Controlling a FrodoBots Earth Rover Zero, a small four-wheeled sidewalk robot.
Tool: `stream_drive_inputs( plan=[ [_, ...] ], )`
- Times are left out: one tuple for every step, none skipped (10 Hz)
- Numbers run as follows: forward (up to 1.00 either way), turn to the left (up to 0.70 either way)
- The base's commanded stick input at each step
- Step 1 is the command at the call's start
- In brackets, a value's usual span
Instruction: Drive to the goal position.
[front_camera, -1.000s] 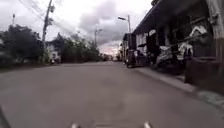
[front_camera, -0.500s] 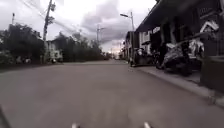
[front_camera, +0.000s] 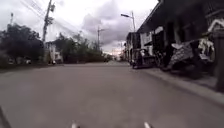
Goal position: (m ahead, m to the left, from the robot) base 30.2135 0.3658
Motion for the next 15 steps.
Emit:
stream_drive_inputs(
  plan=[
    [0.7, 0.0],
    [0.7, 0.0],
    [0.7, 0.0],
    [0.7, -0.1],
    [0.7, -0.32],
    [0.7, -0.18],
    [0.7, 0.09],
    [0.7, 0.03],
    [0.7, 0.13],
    [0.7, 0.15],
    [0.7, 0.14],
    [0.7, 0.14],
    [0.7, 0.1],
    [0.7, 0.04],
    [0.7, 0.01]
  ],
)
